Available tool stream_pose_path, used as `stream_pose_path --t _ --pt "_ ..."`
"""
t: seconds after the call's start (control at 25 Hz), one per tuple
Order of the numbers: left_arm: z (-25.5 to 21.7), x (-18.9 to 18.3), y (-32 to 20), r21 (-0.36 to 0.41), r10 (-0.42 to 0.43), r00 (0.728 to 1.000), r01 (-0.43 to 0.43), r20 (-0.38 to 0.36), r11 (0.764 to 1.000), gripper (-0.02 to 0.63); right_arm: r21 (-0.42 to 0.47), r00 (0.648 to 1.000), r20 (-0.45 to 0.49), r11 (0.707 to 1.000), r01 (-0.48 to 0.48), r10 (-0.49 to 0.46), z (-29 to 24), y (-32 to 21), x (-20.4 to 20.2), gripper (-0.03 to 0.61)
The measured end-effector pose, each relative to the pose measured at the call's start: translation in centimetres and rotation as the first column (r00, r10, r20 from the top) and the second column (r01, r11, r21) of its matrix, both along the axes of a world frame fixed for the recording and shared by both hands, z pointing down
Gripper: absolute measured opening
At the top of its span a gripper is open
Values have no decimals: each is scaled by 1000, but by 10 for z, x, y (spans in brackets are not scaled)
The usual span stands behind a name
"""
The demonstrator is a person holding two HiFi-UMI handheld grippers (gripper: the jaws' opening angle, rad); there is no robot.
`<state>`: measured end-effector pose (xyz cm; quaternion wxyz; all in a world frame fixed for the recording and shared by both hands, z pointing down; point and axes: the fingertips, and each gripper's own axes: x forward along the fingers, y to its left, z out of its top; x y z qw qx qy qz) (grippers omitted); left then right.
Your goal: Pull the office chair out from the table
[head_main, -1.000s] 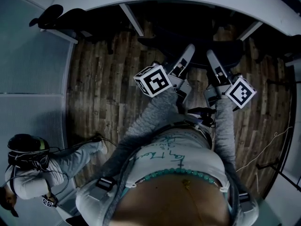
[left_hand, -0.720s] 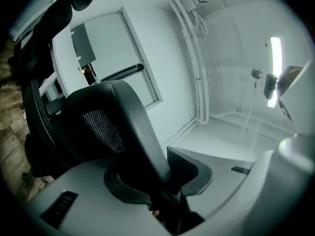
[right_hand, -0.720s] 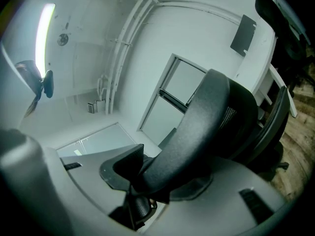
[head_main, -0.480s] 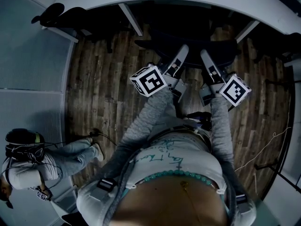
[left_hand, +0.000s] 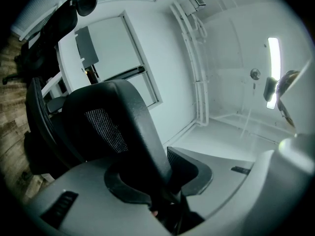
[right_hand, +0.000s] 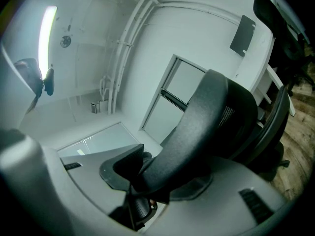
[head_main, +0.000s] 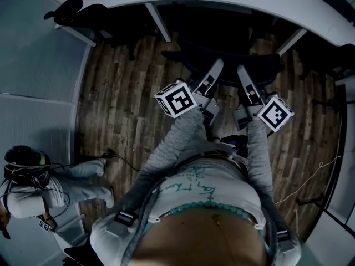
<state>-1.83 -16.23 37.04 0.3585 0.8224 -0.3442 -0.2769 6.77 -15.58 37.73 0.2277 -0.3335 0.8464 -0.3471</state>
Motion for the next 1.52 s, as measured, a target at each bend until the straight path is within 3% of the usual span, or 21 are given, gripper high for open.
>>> stream_pose_path --t 1.24,1.36,1.52 --pt "0 -7 19 -61 -55 998 55 1 997 120 -53 1000 -11 998 20 -20 -3 18 -2 164" --pt "-6 -8 16 -68 -51 998 49 -26 996 120 -63 1000 -16 998 21 -22 -7 13 -5 164" --pt "-13 1 46 -58 -56 998 54 -32 997 120 -58 1000 -9 998 26 -27 -13 43 4 164"
